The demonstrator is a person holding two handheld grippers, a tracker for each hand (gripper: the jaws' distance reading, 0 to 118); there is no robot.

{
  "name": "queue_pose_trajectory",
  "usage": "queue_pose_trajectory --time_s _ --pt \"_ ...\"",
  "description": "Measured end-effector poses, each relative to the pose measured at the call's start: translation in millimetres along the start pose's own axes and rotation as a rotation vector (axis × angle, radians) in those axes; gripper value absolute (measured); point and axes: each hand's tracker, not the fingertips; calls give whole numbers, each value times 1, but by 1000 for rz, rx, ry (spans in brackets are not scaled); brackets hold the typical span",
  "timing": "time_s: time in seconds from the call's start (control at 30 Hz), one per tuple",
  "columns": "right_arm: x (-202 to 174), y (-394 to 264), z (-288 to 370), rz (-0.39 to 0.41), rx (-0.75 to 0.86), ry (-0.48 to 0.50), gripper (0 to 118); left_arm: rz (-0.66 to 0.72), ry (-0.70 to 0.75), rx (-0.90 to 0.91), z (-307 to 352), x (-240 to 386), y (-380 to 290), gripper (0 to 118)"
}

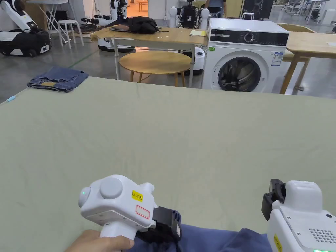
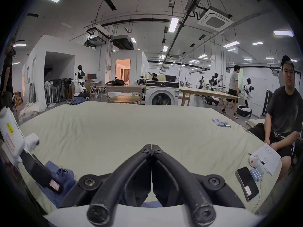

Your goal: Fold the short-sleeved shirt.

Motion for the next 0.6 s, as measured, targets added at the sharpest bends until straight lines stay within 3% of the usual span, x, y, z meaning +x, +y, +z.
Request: queue_pose_trajectory --time_s 0.13,0.23,0.27,0.4,0.6 --pt "1 -4 2 -6 -6 2 0 -29 -129 108 34 1 -3 39" --pt "0 -6 2 -12 -10 3 0 -50 -107 166 35 -7 -4 12" --pt "1 -6 1 -15 -9 5 0 -42 -76 186 31 -11 -4 8" --pt "0 -6 0 -15 -11 7 0 -22 -13 87 -17 -30 -6 5" --pt "0 -10 1 -11 -23 7 0 63 -200 -5 -67 -40 -30 5"
